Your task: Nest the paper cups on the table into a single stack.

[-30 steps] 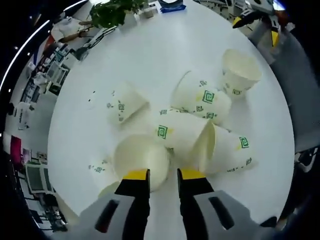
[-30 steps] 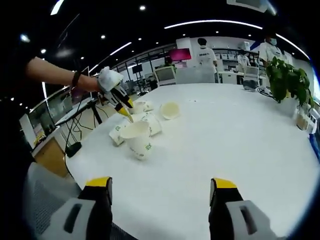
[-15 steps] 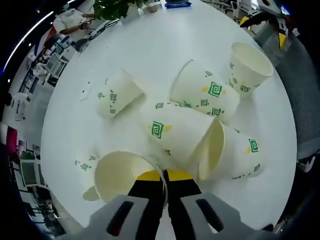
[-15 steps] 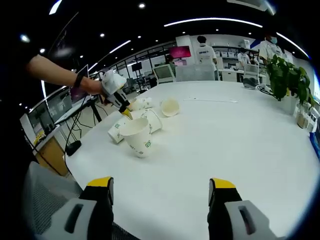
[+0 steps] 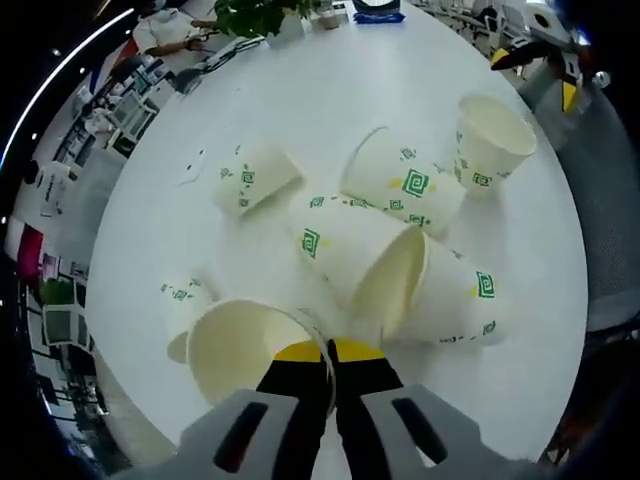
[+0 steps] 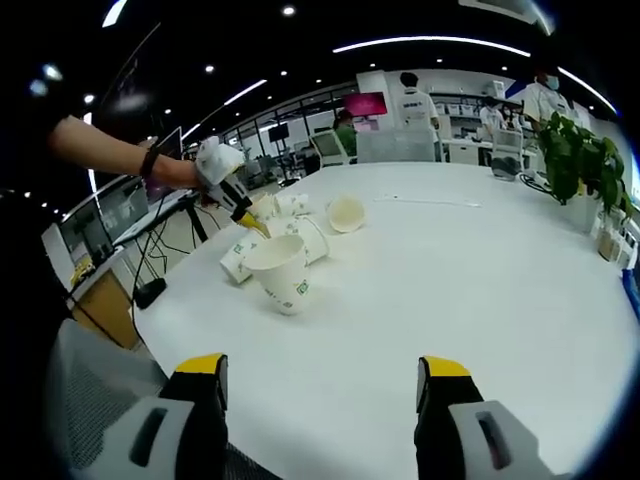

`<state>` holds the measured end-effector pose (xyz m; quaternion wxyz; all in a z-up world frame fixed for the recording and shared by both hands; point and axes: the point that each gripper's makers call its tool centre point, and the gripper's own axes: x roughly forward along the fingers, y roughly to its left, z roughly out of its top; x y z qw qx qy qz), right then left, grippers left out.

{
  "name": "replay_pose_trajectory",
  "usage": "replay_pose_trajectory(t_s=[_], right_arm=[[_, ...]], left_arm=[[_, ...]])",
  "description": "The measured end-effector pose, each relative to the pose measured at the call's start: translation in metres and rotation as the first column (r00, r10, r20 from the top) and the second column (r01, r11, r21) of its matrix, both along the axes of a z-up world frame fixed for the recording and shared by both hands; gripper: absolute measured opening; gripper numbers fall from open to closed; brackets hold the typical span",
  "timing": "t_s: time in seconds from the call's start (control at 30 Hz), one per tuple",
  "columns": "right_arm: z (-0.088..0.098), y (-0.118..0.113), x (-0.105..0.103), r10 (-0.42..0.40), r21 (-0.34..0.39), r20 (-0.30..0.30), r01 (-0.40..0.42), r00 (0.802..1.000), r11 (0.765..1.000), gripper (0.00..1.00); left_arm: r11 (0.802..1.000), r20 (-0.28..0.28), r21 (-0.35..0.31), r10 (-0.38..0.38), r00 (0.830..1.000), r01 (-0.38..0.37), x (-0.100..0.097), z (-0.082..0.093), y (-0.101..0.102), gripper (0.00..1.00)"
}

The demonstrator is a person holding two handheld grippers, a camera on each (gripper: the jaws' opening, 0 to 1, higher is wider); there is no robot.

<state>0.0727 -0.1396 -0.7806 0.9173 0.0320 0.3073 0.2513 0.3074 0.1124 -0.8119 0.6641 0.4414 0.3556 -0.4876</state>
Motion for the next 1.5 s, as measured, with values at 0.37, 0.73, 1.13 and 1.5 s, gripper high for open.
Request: replay_pose_trajectory(t_s=[0.37,0.73,1.13,1.5], right_arm=[[0.004,0.003,0.0,0.016,-0.005,0.021,-0.016,1.0,1.0,0.78],[0.007,0.009,-0.002,0.043,-0.006,0.033,-0.043,0.999,0.999,0.78],[0.008,0.011,-0.001,0.053,0.003,0.045,-0.054,0.998,0.999,0.79],[0.009,0.015,-0.003,0.076,0.001,0.053,-0.076,0.996,0.997,0.79]], left_arm=[[0.998,0.025,-0.035,0.054,0.998,-0.053,-0.011,0.024,0.014,0.0],[1.0,0.047,-0.009,0.024,0.999,-0.024,-0.031,0.054,0.027,0.0],[0.999,0.04,0.012,-0.049,0.998,0.049,-0.061,0.062,-0.001,0.0],[0.987,0.055,-0.018,-0.159,0.986,0.16,-0.096,0.087,-0.06,0.0]])
